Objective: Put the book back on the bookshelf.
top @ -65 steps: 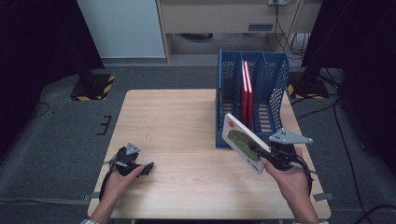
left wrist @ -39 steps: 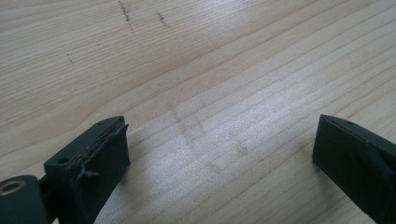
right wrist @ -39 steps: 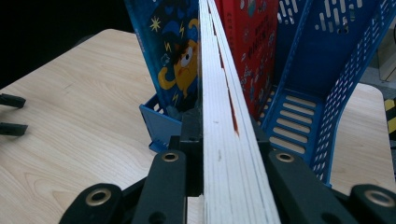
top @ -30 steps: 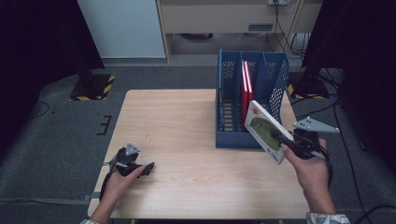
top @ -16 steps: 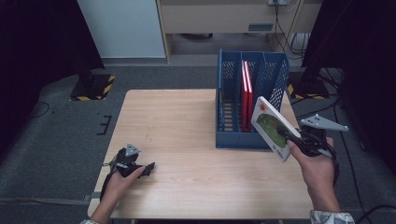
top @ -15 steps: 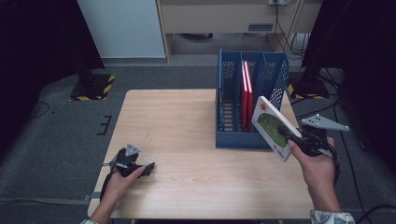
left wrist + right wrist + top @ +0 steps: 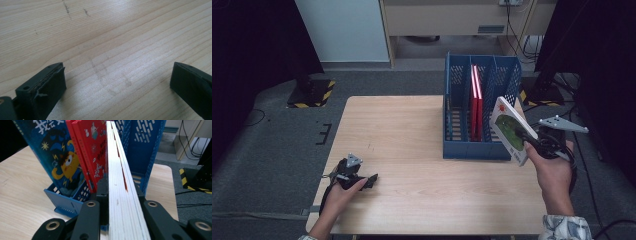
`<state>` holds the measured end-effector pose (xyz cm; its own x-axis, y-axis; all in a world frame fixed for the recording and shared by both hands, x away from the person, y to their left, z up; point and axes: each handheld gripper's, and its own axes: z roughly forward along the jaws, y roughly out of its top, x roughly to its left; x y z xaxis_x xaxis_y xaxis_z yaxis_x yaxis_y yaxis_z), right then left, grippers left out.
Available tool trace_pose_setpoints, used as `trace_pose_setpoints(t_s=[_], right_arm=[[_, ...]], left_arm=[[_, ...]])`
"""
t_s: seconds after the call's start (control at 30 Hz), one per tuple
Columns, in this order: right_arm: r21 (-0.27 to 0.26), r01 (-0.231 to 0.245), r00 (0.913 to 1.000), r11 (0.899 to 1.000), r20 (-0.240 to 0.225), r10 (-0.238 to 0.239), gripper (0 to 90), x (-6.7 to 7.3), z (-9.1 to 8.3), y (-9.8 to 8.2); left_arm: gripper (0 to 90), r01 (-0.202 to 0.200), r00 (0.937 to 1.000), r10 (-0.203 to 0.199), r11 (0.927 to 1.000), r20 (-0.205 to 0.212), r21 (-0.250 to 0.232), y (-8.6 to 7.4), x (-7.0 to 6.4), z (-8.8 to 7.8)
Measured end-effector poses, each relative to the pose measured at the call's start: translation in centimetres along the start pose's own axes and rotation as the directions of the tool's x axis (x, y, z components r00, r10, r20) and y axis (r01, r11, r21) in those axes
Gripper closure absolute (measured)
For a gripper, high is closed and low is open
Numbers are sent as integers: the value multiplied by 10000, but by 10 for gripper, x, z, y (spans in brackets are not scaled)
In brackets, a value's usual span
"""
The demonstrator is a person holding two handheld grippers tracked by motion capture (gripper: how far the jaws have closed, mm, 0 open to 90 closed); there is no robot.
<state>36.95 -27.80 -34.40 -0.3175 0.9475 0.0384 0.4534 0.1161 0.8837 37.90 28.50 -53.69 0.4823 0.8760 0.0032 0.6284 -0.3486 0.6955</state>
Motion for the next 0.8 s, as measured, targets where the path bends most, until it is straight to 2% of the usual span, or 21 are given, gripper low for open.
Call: trace_pose_setpoints(t_s=[0.53, 0.8], right_arm=[[-142, -170, 9975, 9998, 677, 180, 759, -8, 16, 14], [-185, -221, 9963, 9996, 822, 235, 759, -9, 22, 18]], left_arm=[[0, 1, 10000, -1, 10000, -1, -6, 0, 0, 0], [0, 3, 10000, -3, 10000, 2, -8, 0, 0, 0]])
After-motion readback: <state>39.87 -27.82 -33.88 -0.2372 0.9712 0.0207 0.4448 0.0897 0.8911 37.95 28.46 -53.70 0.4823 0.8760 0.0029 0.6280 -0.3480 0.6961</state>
